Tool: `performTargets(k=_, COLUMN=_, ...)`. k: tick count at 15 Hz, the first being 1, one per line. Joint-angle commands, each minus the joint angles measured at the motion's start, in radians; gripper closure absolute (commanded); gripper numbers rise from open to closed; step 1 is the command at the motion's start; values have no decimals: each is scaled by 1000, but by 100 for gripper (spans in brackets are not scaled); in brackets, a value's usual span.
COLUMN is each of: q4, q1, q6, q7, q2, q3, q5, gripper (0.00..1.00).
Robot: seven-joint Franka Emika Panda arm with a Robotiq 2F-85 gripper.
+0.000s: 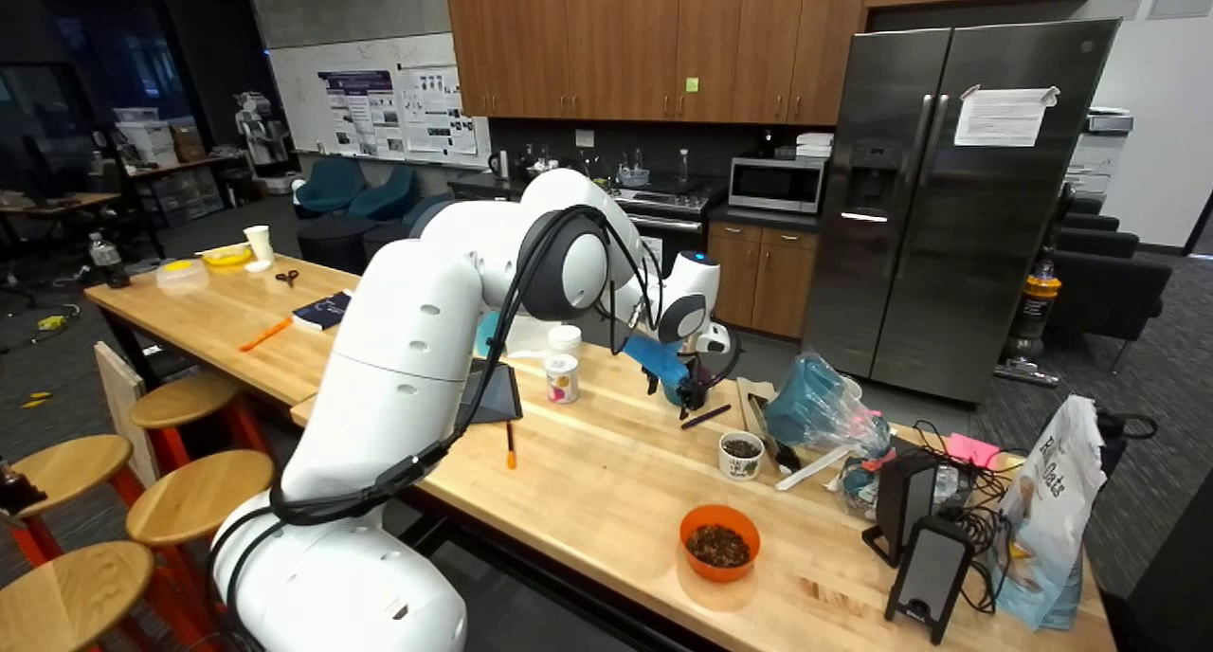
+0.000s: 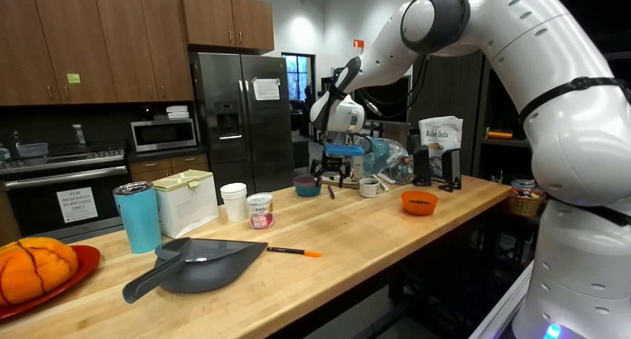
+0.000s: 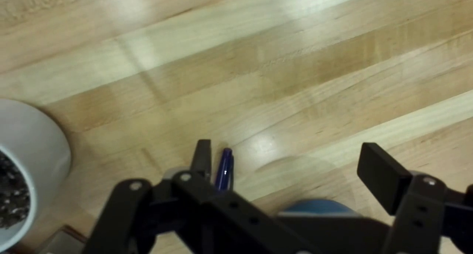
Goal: Put the pen in the bowl
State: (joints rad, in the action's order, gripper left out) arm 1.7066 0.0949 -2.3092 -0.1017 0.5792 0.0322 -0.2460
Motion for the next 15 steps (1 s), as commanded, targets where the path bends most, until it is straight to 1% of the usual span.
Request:
performTargets(k=1, q4=-58, q1=8, q6=29, q7=-5, q2=34, q3=8, q5=20, gripper=0)
performTargets(k=15, q4=-143, q1=5, q6=21, q7=-12, q2=140, q3=16, q5=34, gripper=0)
